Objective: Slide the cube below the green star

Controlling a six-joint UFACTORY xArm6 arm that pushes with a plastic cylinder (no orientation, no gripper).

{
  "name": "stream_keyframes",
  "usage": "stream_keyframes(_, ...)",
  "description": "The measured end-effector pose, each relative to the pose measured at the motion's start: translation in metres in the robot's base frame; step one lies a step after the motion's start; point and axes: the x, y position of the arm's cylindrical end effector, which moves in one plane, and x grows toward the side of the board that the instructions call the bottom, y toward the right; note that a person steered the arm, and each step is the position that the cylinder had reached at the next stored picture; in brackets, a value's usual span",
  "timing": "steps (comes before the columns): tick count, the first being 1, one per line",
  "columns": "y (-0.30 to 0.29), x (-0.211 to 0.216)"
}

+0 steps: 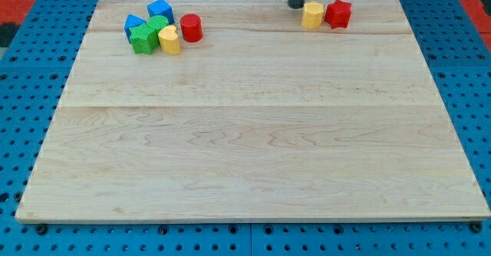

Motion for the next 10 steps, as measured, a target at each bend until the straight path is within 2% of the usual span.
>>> stream_keyframes(2,-0.09,0.0)
stream_keyframes(4,-0.224,0.008)
stream_keyframes(5,-0.264,0.066)
stream_keyframes(6,-0.29,0.107)
stream_keyframes(7,-0.29,0.095)
stream_keyframes(8,-0.338,0.081)
stream_keyframes(9,-0.329,0.135)
stream_keyframes(10,-0.332,0.136)
